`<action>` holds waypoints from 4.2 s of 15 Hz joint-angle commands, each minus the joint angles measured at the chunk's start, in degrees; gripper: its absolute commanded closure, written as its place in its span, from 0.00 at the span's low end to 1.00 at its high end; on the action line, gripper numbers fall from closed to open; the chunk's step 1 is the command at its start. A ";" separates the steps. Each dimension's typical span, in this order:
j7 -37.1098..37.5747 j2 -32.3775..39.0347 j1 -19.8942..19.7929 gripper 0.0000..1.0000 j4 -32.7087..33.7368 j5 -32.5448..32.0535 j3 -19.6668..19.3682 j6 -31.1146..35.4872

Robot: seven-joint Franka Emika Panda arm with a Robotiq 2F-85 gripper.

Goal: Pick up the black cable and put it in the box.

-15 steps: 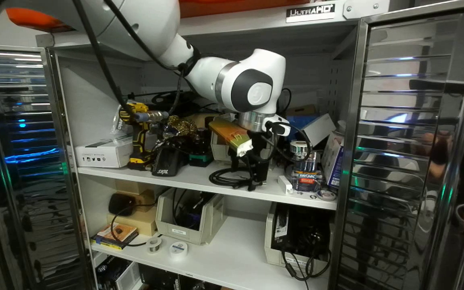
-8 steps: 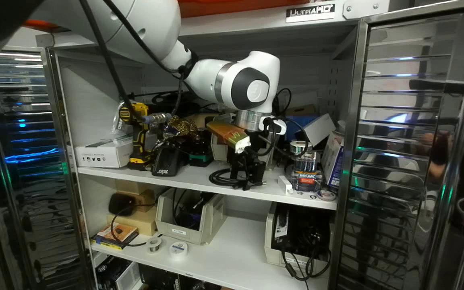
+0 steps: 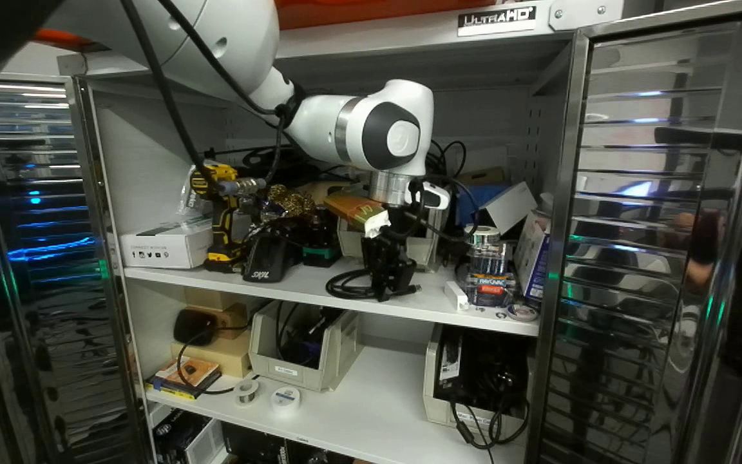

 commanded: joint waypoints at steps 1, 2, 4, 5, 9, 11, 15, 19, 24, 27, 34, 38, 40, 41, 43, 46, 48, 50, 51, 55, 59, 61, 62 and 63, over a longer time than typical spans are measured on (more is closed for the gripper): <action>2.87 -4.80 1.46 0.82 -5.85 -2.23 -0.87 1.46; 3.44 -6.77 1.82 0.82 -8.58 -2.99 -1.08 2.98; 4.48 -10.80 2.46 0.81 -14.59 -4.77 -1.37 6.49; 5.00 -12.86 2.73 0.82 -17.78 -5.67 -1.39 8.71; 9.32 -20.09 3.63 0.82 -29.57 -9.65 -1.36 23.08; 11.68 -23.76 3.73 0.82 -35.83 -10.88 -1.14 31.70; 19.14 -29.03 3.73 0.83 -45.35 -17.65 -1.26 47.55; 29.54 -33.98 2.90 0.83 -51.34 -28.92 -1.62 58.14; 39.52 -35.95 -0.11 0.84 -49.49 -41.38 -1.30 63.99; 40.08 -34.10 -0.69 0.85 -45.82 -42.30 -1.24 66.02; 35.73 -23.38 0.83 0.86 -31.83 -33.15 -0.26 67.04; 30.91 -16.81 -0.33 0.87 -23.32 -26.70 2.98 64.13; 28.12 -13.60 -1.27 0.87 -19.22 -23.61 4.93 62.19; 26.88 -12.28 -1.72 0.87 -17.37 -22.40 5.73 61.13; 24.92 -9.27 -2.30 0.87 -13.12 -21.00 6.87 58.58; 22.86 -5.76 -2.80 0.88 -7.86 -20.32 7.89 54.87; 17.34 -4.56 -0.07 0.51 -6.42 -15.48 5.36 53.02; 13.23 -3.68 0.11 0.43 -5.56 -11.82 5.40 51.77; 10.68 -3.35 -0.08 0.36 -5.14 -9.46 5.87 51.04; 3.37 -4.20 0.41 0.05 -6.04 -3.11 6.28 49.57; 1.05 -6.97 2.03 0.00 -9.63 -2.36 5.07 50.26; 1.91 -8.51 3.29 0.00 -12.27 -3.72 3.50 50.53; 2.03 -9.65 3.81 0.00 -14.21 -4.22 2.87 50.81; 2.06 -10.67 4.32 0.00 -15.84 -4.62 2.33 51.04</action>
